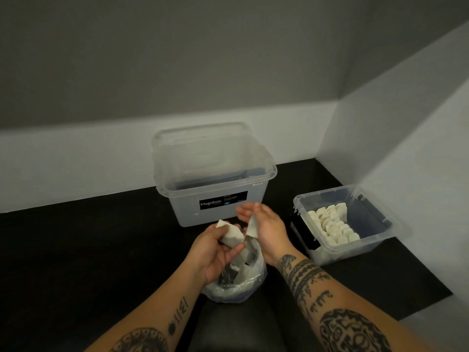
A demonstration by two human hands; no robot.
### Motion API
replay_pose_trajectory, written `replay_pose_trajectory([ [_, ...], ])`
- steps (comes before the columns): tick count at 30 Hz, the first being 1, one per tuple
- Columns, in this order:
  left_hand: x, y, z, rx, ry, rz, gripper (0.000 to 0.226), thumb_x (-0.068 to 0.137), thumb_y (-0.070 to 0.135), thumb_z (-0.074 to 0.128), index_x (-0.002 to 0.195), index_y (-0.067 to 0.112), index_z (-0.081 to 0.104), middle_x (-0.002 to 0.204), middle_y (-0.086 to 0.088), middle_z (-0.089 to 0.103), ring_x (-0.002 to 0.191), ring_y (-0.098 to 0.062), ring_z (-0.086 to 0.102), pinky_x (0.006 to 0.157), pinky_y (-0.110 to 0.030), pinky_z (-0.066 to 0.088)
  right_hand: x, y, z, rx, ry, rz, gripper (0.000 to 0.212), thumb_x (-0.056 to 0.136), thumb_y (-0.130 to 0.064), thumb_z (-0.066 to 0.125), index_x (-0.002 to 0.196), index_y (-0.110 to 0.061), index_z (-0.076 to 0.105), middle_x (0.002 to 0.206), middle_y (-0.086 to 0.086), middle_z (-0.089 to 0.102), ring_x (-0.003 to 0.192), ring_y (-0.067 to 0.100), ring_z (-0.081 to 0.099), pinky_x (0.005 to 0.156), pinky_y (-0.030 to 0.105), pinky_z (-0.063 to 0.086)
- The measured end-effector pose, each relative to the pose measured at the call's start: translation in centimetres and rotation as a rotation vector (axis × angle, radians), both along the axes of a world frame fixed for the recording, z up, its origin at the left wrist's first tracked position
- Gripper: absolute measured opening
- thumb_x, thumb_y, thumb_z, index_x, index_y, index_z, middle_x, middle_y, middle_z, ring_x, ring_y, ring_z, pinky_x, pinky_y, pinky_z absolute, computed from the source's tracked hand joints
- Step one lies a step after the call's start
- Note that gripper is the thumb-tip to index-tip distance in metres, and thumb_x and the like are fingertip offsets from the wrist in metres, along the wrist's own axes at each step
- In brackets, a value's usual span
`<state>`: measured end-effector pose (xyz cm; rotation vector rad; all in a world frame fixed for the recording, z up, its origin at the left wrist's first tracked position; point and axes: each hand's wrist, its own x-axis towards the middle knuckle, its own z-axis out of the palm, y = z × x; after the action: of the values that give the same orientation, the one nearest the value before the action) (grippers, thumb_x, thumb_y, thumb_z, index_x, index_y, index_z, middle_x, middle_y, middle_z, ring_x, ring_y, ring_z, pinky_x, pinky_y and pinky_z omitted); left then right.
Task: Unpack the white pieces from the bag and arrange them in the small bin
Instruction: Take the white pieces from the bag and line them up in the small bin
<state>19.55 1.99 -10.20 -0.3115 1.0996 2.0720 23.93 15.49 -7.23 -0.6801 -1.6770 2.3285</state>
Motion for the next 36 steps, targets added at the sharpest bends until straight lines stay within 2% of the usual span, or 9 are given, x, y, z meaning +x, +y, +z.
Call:
replay_pose_trajectory([
  [3,-0.7,-0.1,0.0,0.032,-0.024,0.097,0.034,0.108,0.018,0.045,0.138,0.003,0.052,0.120,-0.021,0.073,0.105,-0.034,0.073,0.068,-0.044,0.063,0.2,1.0,0.0,0.009,-0.035,-0.129,0.028,0.110,-0.027,0.039,0.112,-0.015,0.064,0.089,0.003,0.068,0.077,0.014,0.066,0.071,0.029,0.052],
  [8,-0.4,0.5,1.0,0.053,0.045,0.145,0.033,0.108,0.019,0.047,0.138,0.008,0.053,0.120,-0.015,0.074,0.108,-0.031,0.073,0.084,-0.045,0.057,1.4,-0.5,-1.0,0.159,-0.130,0.040,0.020,0.101,-0.029,0.062,0.111,-0.013,0.066,0.083,-0.001,0.065,0.051,-0.002,0.055,0.047,0.016,0.042],
  [14,0.6,0.9,1.3,0.057,0.095,0.111,0.030,0.105,0.022,0.051,0.130,0.007,0.057,0.126,-0.021,0.070,0.100,-0.028,0.074,0.080,-0.039,0.057,0.9,-2.2,-1.2,0.172,-0.104,-0.107,0.014,0.093,-0.023,0.074,0.102,-0.014,0.069,0.088,0.005,0.075,0.069,0.009,0.070,0.060,0.023,0.054],
  [19,0.5,0.2,1.4,0.033,0.087,0.103,0.044,0.105,0.030,0.052,0.141,0.005,0.053,0.128,-0.021,0.069,0.112,-0.031,0.071,0.089,-0.042,0.057,1.0,-0.4,0.2,0.115,-0.097,-0.098,0.011,0.095,-0.017,0.067,0.100,-0.006,0.066,0.080,0.005,0.066,0.062,0.008,0.060,0.050,0.021,0.045],
  [24,0.0,0.1,1.4,0.037,0.065,0.186,0.045,0.107,0.033,0.047,0.142,0.006,0.055,0.126,-0.012,0.072,0.119,-0.026,0.068,0.093,-0.044,0.053,1.0,1.0,0.0,-0.285,-0.013,-0.177,0.009,0.097,-0.011,0.055,0.104,-0.006,0.057,0.102,0.013,0.075,0.081,0.023,0.070,0.047,0.025,0.040],
  [26,0.2,0.4,1.7,0.048,0.073,0.192,0.041,0.108,0.033,0.043,0.138,0.008,0.057,0.124,-0.008,0.074,0.121,-0.025,0.067,0.099,-0.046,0.050,1.1,1.1,-0.3,-0.390,-0.016,-0.176,0.015,0.096,-0.013,0.054,0.108,-0.004,0.058,0.094,0.010,0.076,0.084,0.025,0.073,0.050,0.027,0.047],
  [30,0.8,1.2,2.6,0.079,0.067,0.186,0.040,0.110,0.033,0.037,0.136,0.010,0.058,0.122,-0.005,0.075,0.122,-0.023,0.065,0.112,-0.049,0.042,1.2,0.5,-0.4,-0.517,-0.067,-0.201,0.003,0.101,-0.015,0.056,0.101,-0.015,0.060,0.073,0.002,0.063,0.068,0.019,0.067,0.061,0.034,0.052],
  [33,1.3,1.9,3.0,0.087,0.056,0.178,0.041,0.110,0.034,0.037,0.133,0.010,0.061,0.122,-0.005,0.075,0.122,-0.021,0.064,0.115,-0.051,0.040,1.0,-0.2,-0.3,-0.408,-0.145,-0.214,0.015,0.105,-0.013,0.050,0.117,-0.016,0.059,0.084,0.005,0.061,0.067,0.016,0.060,0.053,0.031,0.046],
  [36,2.1,2.3,3.2,0.090,0.029,0.157,0.041,0.109,0.035,0.041,0.131,0.008,0.062,0.121,-0.013,0.073,0.113,-0.028,0.066,0.105,-0.048,0.048,0.8,-0.4,-0.4,-0.266,-0.192,-0.221,0.019,0.107,-0.014,0.046,0.123,-0.012,0.056,0.086,0.008,0.062,0.066,0.018,0.059,0.049,0.029,0.042],
])
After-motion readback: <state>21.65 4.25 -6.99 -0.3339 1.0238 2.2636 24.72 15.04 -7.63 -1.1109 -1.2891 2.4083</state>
